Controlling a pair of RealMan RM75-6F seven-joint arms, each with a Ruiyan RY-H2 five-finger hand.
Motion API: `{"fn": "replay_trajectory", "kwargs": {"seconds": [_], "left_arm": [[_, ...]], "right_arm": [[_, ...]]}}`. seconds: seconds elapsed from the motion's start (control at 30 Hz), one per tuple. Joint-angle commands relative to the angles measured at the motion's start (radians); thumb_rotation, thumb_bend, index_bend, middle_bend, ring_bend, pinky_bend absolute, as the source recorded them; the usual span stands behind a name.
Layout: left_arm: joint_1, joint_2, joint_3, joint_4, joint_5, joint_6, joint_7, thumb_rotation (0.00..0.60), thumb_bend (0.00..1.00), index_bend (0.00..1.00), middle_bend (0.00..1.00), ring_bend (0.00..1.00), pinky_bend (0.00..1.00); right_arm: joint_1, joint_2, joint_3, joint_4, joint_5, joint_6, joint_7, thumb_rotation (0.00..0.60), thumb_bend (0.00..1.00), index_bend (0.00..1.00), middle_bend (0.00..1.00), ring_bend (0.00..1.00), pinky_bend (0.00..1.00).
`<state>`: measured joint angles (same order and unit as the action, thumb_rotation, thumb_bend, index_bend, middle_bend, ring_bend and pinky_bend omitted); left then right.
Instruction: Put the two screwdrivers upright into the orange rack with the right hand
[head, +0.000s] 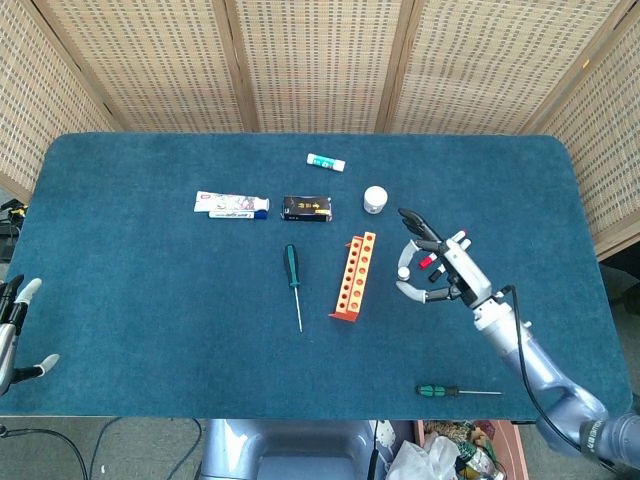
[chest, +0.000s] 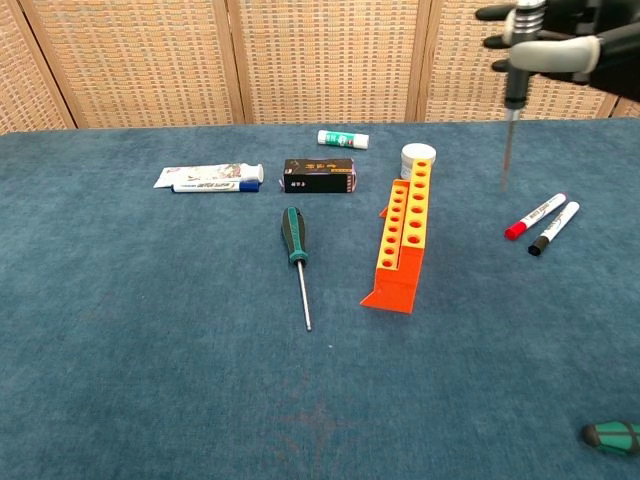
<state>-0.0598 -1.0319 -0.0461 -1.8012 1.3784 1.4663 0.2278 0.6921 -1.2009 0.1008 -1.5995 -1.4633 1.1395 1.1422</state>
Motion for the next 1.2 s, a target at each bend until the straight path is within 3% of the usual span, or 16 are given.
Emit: {"fn": "replay_trajectory", "kwargs": {"seconds": [0.03, 0.67, 1.2], "left_arm": [[0.0, 0.0, 0.001, 0.0, -0.001, -0.001, 0.001, 0.6, 0.0, 0.0, 0.0, 0.0, 0.0], [-0.004, -0.001, 0.001, 0.0, -0.008, -0.007, 0.002, 0.6, 0.0, 0.0, 0.0, 0.0, 0.0], [-0.005, 0.001, 0.001, 0.001, -0.01, -0.008, -0.002, 0.6, 0.0, 0.0, 0.0, 0.0, 0.0]], "right_arm": [[0.018, -0.039, 0.033, -0.027, 0.049, -0.061, 0.016, 0.6, 0.37, 0.64, 0.0, 0.0, 0.0], [0.015, -0.152, 0.096, -0.018, 0.1, -0.117, -0.067, 0.6, 0.4, 0.66, 0.03, 0.0, 0.0], [0.009, -0.19, 0.125, -0.011, 0.097, -0.14, -0.096, 0.6, 0.41, 0.66, 0.04, 0.0, 0.0]]}}
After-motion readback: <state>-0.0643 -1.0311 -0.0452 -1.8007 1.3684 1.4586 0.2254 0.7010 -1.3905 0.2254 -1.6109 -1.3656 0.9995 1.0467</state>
